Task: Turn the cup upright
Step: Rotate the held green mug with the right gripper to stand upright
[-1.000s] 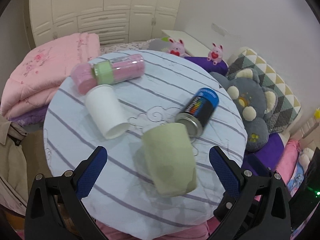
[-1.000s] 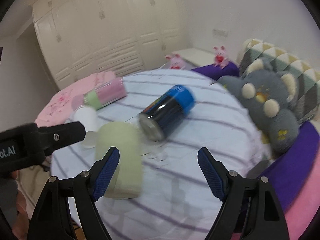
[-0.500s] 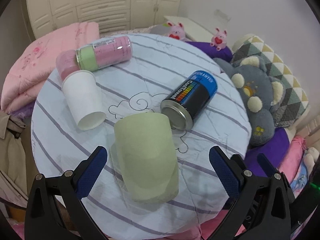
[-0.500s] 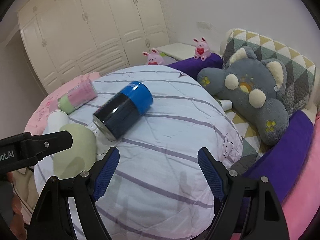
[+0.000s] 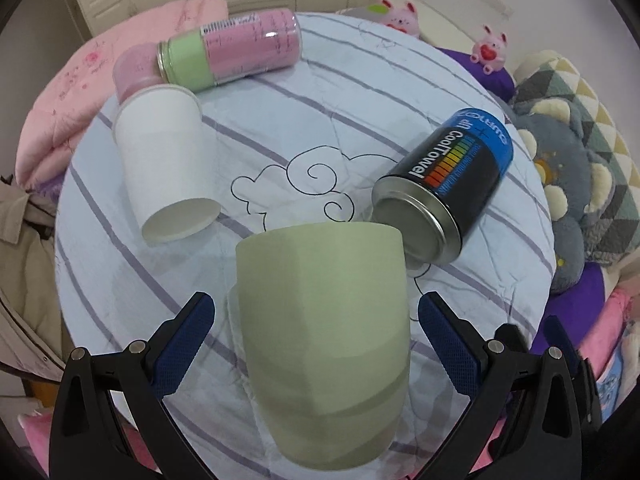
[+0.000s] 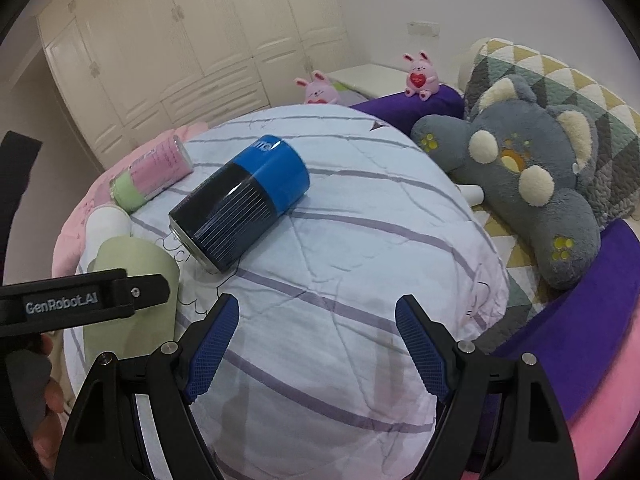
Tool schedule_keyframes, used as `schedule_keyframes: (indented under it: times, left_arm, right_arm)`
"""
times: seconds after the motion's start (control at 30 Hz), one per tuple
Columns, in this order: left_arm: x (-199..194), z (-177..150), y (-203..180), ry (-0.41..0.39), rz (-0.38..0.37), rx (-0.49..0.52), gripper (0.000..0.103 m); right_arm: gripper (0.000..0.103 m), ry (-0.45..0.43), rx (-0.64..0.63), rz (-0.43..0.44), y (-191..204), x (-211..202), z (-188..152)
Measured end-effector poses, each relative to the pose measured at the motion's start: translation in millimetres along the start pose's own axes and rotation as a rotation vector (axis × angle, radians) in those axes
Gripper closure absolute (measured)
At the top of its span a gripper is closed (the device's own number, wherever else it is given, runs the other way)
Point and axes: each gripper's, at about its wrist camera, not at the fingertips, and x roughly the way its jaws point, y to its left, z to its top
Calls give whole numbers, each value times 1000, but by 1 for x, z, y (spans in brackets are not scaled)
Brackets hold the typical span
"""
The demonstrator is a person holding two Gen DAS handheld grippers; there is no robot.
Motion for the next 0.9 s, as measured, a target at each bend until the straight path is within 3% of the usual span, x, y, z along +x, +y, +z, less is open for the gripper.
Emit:
schedule_keyframes:
  times: [0.17,0.2,0.23,0.27,0.9]
  left_arm:
    - [6,2,-1,14,-11,-5,1]
    - [6,2,-2,11,-19,-2,7]
    - [6,2,-3,11,-18,3,19]
    - [6,1,-4,11,-12,13,22]
    - [-27,6,0,-181,-6,76,22]
  right_arm:
    - [21,21,-11,17,1,6,0]
    - [21,24,-14,22,2,7,0]
    - [21,26,-15,29,2,7,1]
    - [21,28,-19,33,3,8,0]
    - [21,46,-61,109,22,6,-4]
